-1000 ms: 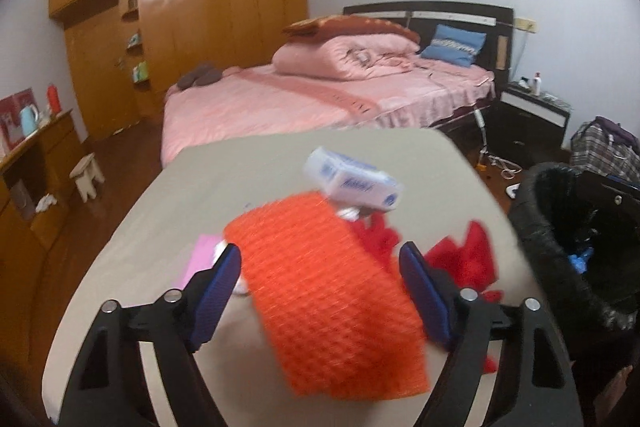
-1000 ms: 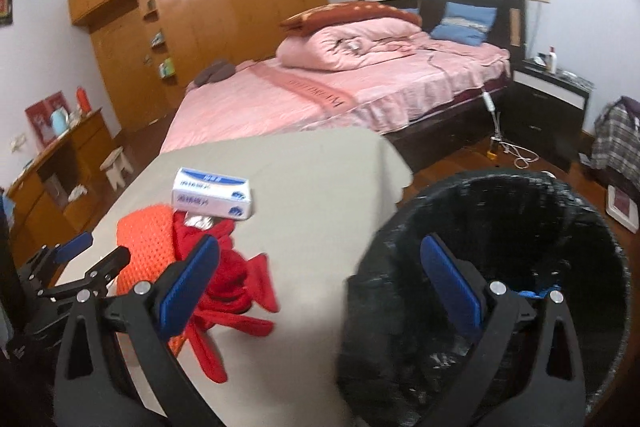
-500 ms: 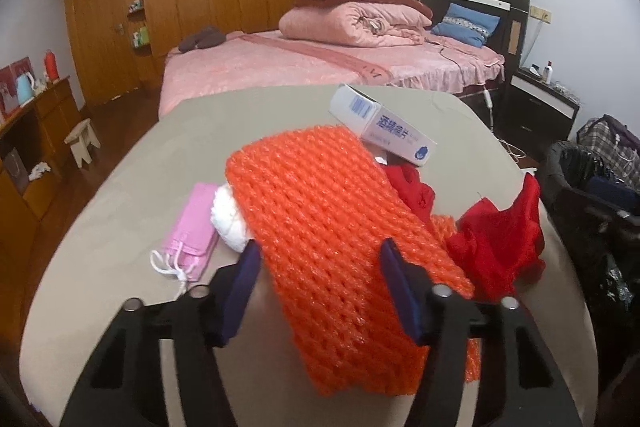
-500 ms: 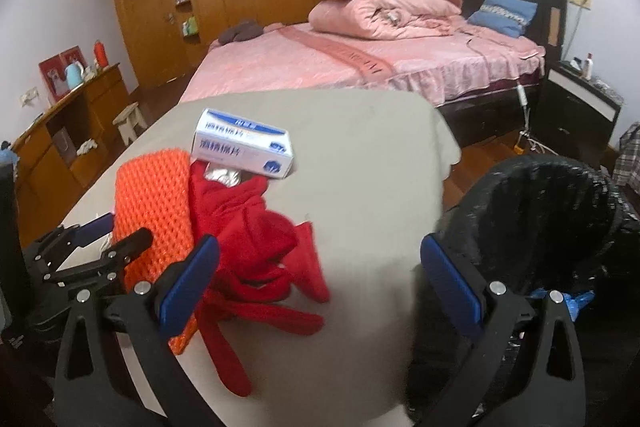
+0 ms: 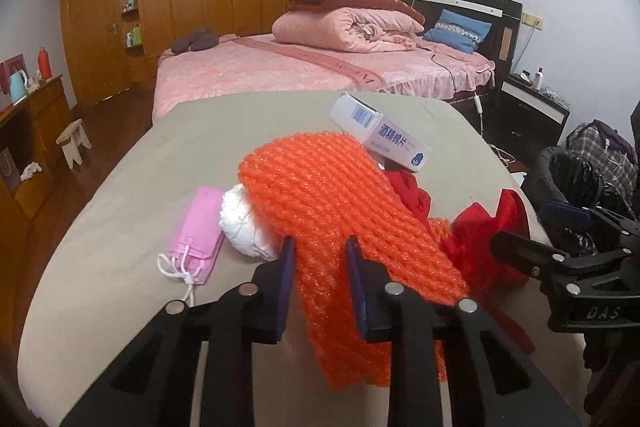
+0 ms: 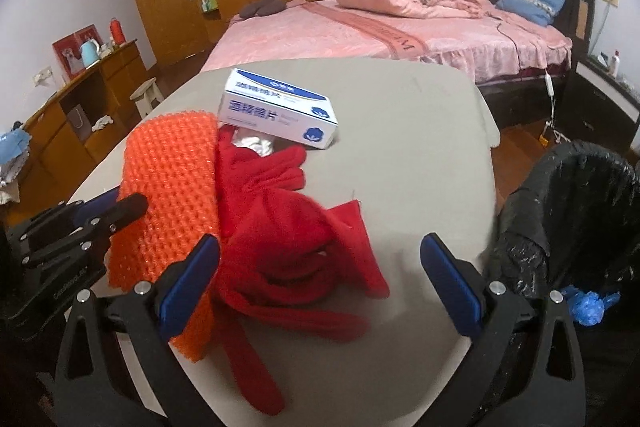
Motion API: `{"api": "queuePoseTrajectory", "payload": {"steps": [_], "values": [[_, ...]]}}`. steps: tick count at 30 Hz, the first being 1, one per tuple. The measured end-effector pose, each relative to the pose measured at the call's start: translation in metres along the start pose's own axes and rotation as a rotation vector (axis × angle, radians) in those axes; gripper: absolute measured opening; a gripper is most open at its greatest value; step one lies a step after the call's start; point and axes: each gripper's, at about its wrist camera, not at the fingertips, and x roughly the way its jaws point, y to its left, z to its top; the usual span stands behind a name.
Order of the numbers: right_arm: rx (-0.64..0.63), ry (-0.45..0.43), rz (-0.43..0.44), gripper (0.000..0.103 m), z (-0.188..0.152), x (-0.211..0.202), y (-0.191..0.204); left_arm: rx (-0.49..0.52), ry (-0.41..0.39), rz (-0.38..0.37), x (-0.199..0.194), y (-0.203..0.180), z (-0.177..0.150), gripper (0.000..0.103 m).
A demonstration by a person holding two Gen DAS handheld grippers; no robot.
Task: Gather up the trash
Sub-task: 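Grasp the red cloth with the right tool while the left tool lifts the orange mesh, then carry the red cloth and orange mesh over the black bin and open both tools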
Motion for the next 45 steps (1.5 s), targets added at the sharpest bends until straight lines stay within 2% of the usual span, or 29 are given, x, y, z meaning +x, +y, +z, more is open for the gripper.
{"api": "queuePoseTrajectory", "payload": {"steps": [4,8,11,13,14,15,17,18,21,23,26,28,30,31,33,38,45], "values": [[-0.013,0.004,0.021,0.097,-0.001,-0.004,0.006,-0.005,-0.001,-0.004,-0.001,0.001,0.001,0.023],[-0.035,0.039,0.011,0.095,-0.006,0.009,0.009,-0.009,-0.001,0.007,-0.001,0.003,0.001,0.023],[-0.039,0.085,0.048,0.063,-0.01,0.02,0.006,-0.006,-0.006,0.016,-0.003,0.005,0.001,0.026],[-0.023,0.104,0.07,0.053,-0.012,0.024,0.003,-0.01,-0.009,0.019,-0.004,0.005,0.001,0.026],[-0.015,0.1,0.076,0.04,-0.012,0.023,0.001,-0.011,-0.008,0.018,-0.004,0.004,0.002,0.028],[-0.011,0.1,0.089,0.023,-0.011,0.021,-0.001,-0.011,-0.006,0.017,-0.004,0.004,0.002,0.031],[0.002,0.095,0.1,0.015,-0.009,0.016,-0.005,-0.014,-0.005,0.015,-0.004,0.004,0.002,0.038],[0.01,0.081,0.106,0.014,-0.008,0.011,-0.008,-0.016,-0.003,0.014,-0.004,0.004,0.001,0.046],[0.021,0.05,0.109,0.014,-0.003,-0.004,-0.014,-0.025,0.003,0.01,-0.003,0.003,0.001,0.058],[0.022,0.034,0.099,0.014,0.0,-0.011,-0.017,-0.03,0.015,0.001,0.0,0.003,0.0,0.064],[0.013,0.019,0.089,0.014,0.004,-0.017,-0.019,-0.044,0.034,-0.018,0.004,0.001,-0.002,0.064],[0.012,0.016,0.086,0.014,0.005,-0.018,-0.02,-0.051,0.037,-0.032,0.005,0.0,-0.002,0.059],[0.017,0.016,0.086,0.014,0.007,-0.019,-0.022,-0.043,0.037,-0.035,0.005,-0.001,-0.003,0.038],[0.017,0.016,0.085,0.014,0.007,-0.019,-0.021,-0.035,0.035,-0.035,0.005,-0.002,-0.003,0.035],[0.014,0.017,0.085,0.014,0.007,-0.019,-0.02,-0.029,0.028,-0.042,0.003,-0.003,-0.003,0.022],[-0.004,0.0,0.081,0.014,0.009,-0.024,-0.016,-0.031,0.008,-0.045,-0.003,-0.003,0.0,0.015],[-0.009,-0.041,0.079,0.014,0.02,-0.041,-0.016,-0.036,-0.071,-0.039,-0.027,-0.006,0.018,0.013]]}}
